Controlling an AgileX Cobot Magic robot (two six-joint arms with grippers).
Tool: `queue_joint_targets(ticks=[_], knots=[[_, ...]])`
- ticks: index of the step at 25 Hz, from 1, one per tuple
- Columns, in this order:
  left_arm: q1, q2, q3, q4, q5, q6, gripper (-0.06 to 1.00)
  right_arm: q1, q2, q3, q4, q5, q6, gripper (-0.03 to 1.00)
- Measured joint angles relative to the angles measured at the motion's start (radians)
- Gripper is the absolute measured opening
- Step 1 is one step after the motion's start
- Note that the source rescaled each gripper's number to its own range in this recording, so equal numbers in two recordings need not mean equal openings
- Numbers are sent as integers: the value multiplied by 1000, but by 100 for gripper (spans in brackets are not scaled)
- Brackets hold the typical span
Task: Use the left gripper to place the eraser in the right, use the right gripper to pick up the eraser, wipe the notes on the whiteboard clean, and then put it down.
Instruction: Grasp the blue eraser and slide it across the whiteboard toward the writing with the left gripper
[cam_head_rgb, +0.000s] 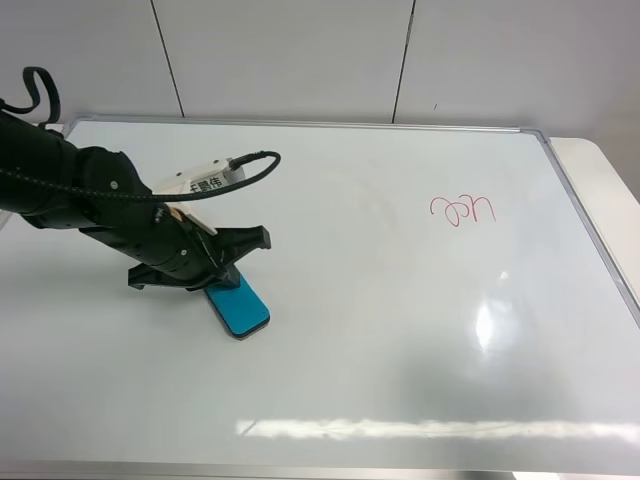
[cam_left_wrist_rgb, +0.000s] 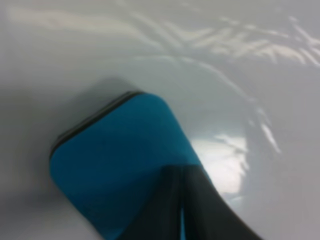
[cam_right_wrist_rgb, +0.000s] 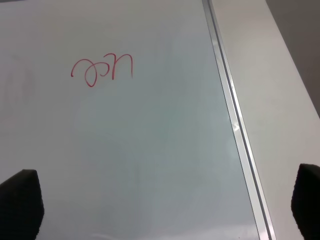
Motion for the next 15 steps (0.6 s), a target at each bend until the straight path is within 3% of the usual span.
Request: queue_joint_targets(ticks=[5, 15], knots=[[-77, 57, -87, -39, 25, 15, 1, 0, 0, 0, 0, 0, 0, 100], [-209, 249, -376, -140, 166, 171, 1, 0, 0, 0, 0, 0, 0, 100]])
